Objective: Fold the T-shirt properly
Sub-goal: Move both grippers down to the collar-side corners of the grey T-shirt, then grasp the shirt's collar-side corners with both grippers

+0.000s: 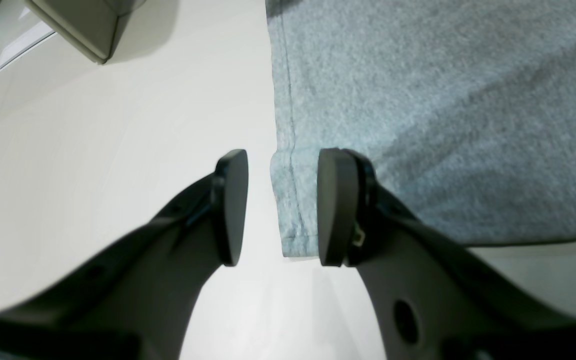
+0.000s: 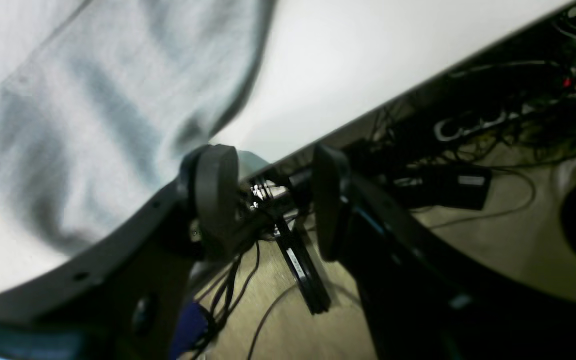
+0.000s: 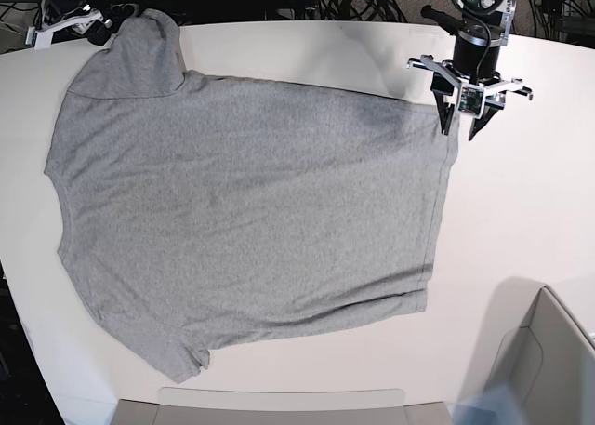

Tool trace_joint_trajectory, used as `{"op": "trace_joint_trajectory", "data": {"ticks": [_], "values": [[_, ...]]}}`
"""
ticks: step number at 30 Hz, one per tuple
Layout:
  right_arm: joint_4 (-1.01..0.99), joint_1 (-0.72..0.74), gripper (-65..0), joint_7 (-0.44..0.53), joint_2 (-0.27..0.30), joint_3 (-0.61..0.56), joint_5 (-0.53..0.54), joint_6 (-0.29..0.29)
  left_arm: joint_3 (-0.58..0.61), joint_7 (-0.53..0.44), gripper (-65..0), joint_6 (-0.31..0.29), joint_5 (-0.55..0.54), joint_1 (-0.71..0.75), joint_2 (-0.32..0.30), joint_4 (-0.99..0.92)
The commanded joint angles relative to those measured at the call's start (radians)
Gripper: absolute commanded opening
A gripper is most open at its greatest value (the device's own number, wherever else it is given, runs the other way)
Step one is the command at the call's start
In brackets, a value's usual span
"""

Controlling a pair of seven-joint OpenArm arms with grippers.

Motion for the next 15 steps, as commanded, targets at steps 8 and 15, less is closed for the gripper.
{"op": "trace_joint_trajectory", "data": {"ticks": [8, 15], "values": [[0.114, -0.053, -40.3, 0.01, -0.023, 0.037, 0.059, 0.012, -0.005, -0.018, -41.3, 0.01, 0.007, 0.0, -0.006, 0.016], [0.103, 0.049, -40.3, 0.006, 0.006, 0.064, -0.041, 0.012, -0.005, -0.018, -41.3, 0.01, 0.007, 0.0, -0.006, 0.016]]}}
